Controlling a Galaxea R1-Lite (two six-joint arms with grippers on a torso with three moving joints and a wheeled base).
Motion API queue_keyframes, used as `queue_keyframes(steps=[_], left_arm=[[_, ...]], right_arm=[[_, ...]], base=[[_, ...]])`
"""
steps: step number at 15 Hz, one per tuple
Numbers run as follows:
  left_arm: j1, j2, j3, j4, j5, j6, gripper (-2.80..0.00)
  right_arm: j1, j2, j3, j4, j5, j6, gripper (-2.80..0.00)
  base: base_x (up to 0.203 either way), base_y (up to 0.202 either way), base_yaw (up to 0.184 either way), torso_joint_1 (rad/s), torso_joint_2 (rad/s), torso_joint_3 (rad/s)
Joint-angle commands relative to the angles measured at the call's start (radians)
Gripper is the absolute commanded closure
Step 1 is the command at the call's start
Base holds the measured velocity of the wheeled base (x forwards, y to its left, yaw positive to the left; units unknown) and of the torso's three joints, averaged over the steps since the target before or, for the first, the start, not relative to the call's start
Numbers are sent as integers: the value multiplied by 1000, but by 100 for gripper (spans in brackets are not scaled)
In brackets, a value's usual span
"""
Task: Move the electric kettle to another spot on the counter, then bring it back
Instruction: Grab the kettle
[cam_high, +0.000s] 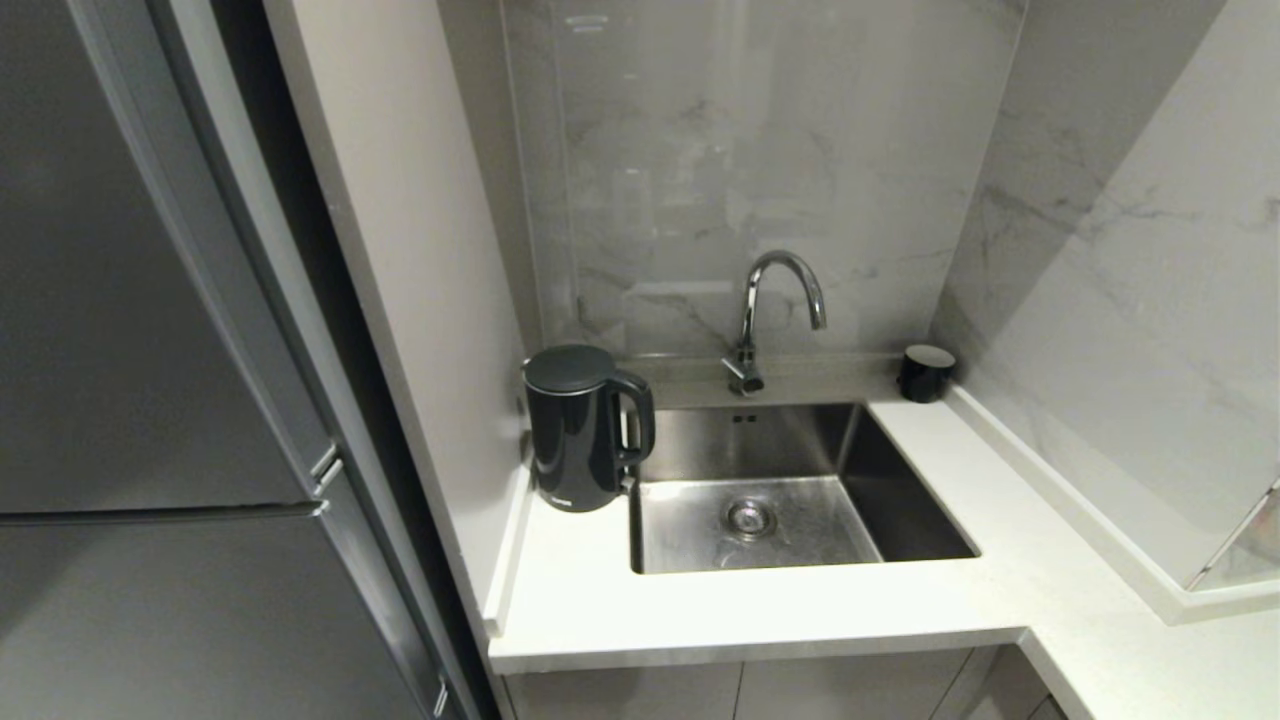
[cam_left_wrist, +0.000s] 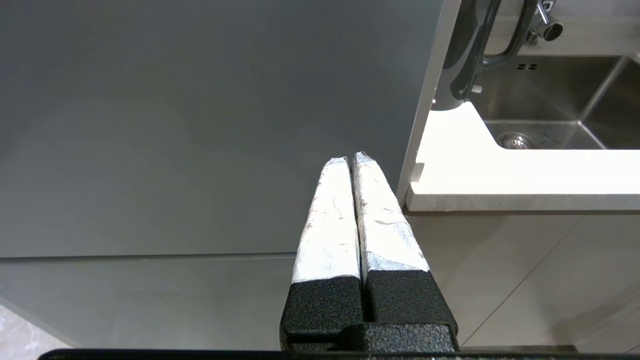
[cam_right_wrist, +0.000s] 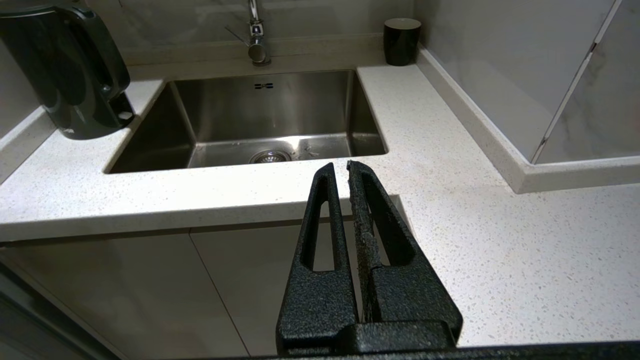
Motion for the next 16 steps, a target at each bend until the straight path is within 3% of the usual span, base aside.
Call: queue_keyframes(steps=[1,8,13,16], left_arm=[[0,1,0,0,1,0,0],[0,1,0,0,1,-2,0],[0,1,0,0,1,0,0],[0,1,0,0,1,-2,0]], right_arm=[[0,0,0,0,0,0,0],[0,0,0,0,0,0,0],[0,0,0,0,0,0,0],[0,0,0,0,0,0,0]], base=[[0,0,0,0,0,0],[0,0,0,0,0,0],[0,-136,-1,-3,8,4],[0,0,0,0,0,0]])
